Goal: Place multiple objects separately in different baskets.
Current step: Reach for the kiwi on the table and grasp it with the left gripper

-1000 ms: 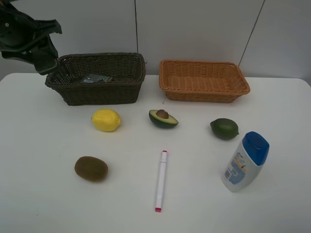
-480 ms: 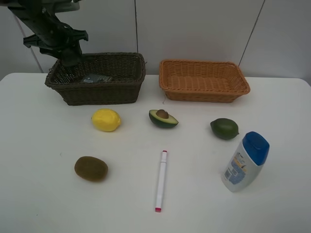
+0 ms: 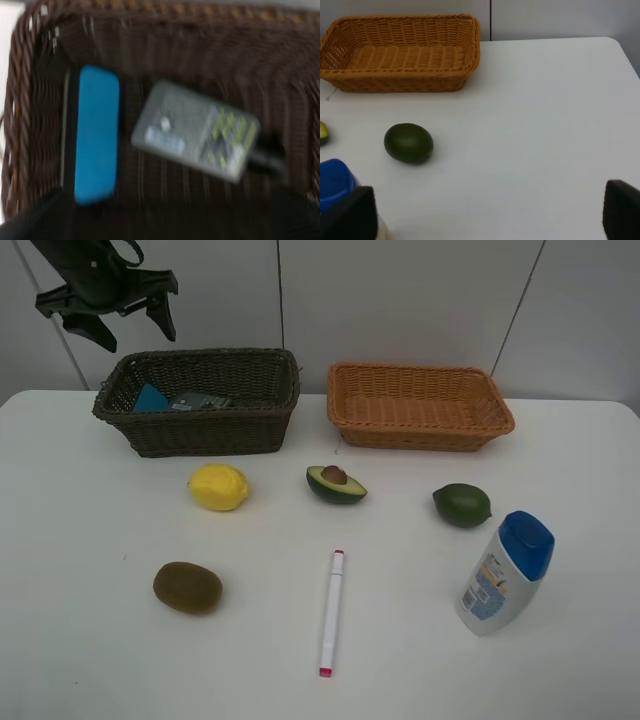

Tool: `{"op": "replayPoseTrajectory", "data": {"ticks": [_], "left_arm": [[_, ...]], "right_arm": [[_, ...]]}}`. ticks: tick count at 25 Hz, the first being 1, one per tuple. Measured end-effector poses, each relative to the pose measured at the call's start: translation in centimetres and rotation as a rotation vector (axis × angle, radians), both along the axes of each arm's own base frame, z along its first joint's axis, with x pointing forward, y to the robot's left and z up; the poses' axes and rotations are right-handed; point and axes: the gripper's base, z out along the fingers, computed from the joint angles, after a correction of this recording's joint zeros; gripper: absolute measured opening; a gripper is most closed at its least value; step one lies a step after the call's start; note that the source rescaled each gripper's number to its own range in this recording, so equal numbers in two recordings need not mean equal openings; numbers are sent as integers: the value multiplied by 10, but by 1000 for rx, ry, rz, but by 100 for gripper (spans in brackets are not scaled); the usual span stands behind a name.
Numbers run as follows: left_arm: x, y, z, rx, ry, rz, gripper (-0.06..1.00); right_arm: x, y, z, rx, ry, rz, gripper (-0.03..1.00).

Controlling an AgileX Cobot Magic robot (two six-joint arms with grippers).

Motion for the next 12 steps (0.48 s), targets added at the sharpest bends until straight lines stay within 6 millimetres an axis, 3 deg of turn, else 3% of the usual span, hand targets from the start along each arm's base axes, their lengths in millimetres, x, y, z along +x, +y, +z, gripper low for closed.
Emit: {"op": "replayPoseTrajectory", "data": {"ticks": [3,6,12], "left_arm": [[-15,-2,21,-24,107,-7,100],[-26,-3,25,-43,214,-19,100],[-38,-10,35,-114,222,-68,100]], "right_arm": [[0,0,0,0,0,0,99],[0,0,0,0,0,0,99],[0,0,0,0,0,0,99]]}}
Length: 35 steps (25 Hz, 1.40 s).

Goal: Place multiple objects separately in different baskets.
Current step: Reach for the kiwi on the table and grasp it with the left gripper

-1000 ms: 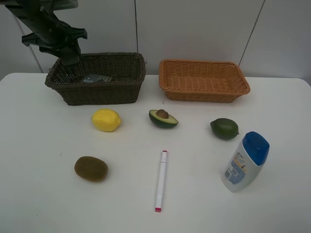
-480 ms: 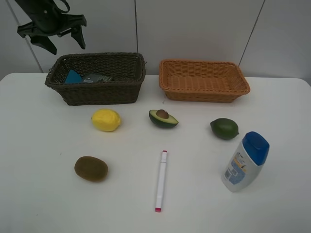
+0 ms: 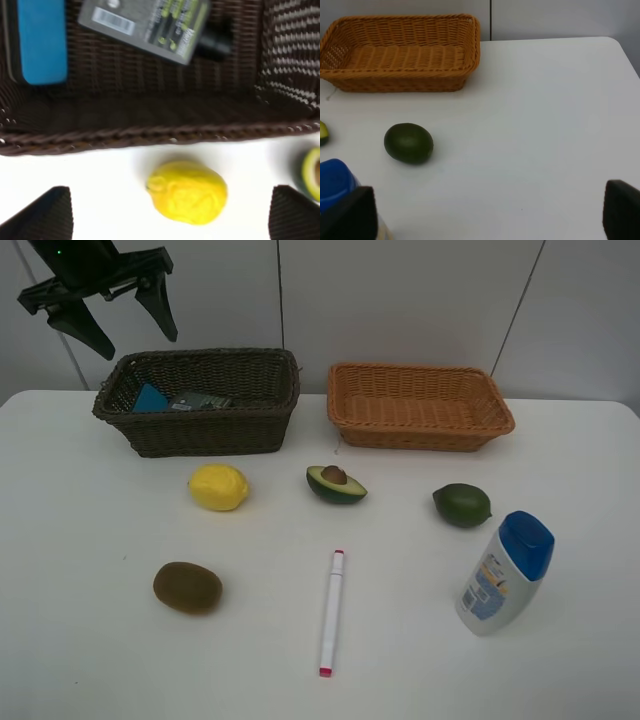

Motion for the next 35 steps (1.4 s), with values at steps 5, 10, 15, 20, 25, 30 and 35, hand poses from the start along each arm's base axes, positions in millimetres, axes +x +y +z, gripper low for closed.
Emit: {"op": "replayPoseTrajectory", "data": {"ticks": [5,10,15,20,25,30,35], "left_arm": [[-29,1,23,-6,-35,-71,100],[-68,6,39,10,-51,-137,100],[-112,11,48,30,-54,-161,100],[-154,18,50,67,-64,-211,100],[-183,-2,37,108,-63,-503,100],[-206,-54,12,169,-18,-903,100],[-220,-82,-17,296,13,-1148,100]], "right_arm": [[0,0,0,0,0,0,99],[0,0,0,0,0,0,99],[0,0,0,0,0,0,99],[0,0,0,0,0,0,99],[0,0,0,0,0,0,99],[0,0,0,0,0,0,99],[0,0,0,0,0,0,99]]}}
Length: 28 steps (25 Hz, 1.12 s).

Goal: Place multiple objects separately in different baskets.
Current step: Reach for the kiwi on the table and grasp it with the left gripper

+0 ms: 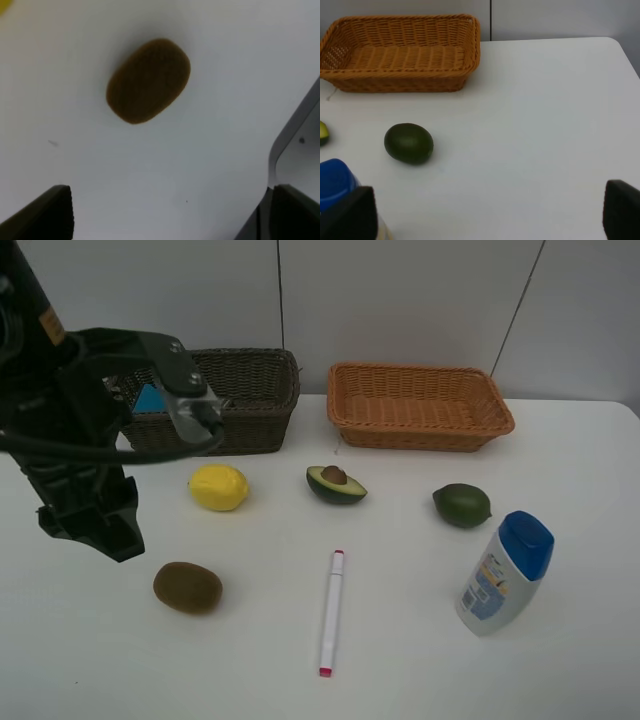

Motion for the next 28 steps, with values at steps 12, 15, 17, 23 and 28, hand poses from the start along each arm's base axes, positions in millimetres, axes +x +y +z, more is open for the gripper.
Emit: {"op": "replayPoseTrajectory", "data": {"ticks": [12,15,17,23,28], "left_arm": [[2,-18,-93,67,23,-295,100],[9,-22,-108,73,5,-317,100],[13,-25,-116,68,-11,-324,100],[21,-30,-144,86,-4,-347,100],[25,-30,-159,119,2,-385,100]], "right_arm": [[0,0,0,0,0,0,99],[0,0,0,0,0,0,99],[0,0,0,0,0,0,99],[0,0,0,0,0,0,99],[0,0,0,0,0,0,99]]}}
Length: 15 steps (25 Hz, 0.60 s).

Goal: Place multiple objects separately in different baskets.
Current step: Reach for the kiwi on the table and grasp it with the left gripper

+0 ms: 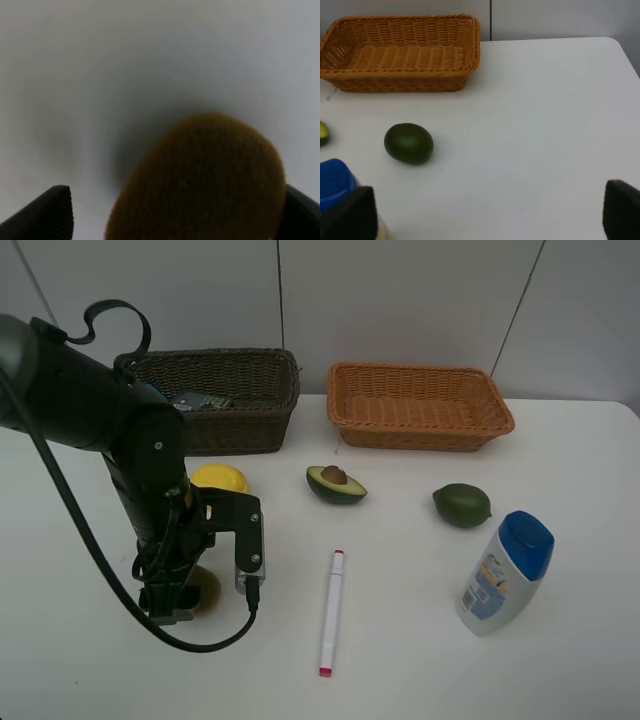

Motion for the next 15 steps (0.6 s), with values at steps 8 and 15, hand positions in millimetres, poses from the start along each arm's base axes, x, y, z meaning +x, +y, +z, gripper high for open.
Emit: {"op": "replayPoseTrajectory", "data": {"ticks": [8,15], "left_arm": [[0,1,-20,41,42,15,99],[2,1,-21,38,10,163,52]], "right_arm": [[0,0,0,0,0,0,99],[0,0,0,0,0,0,99]]}}
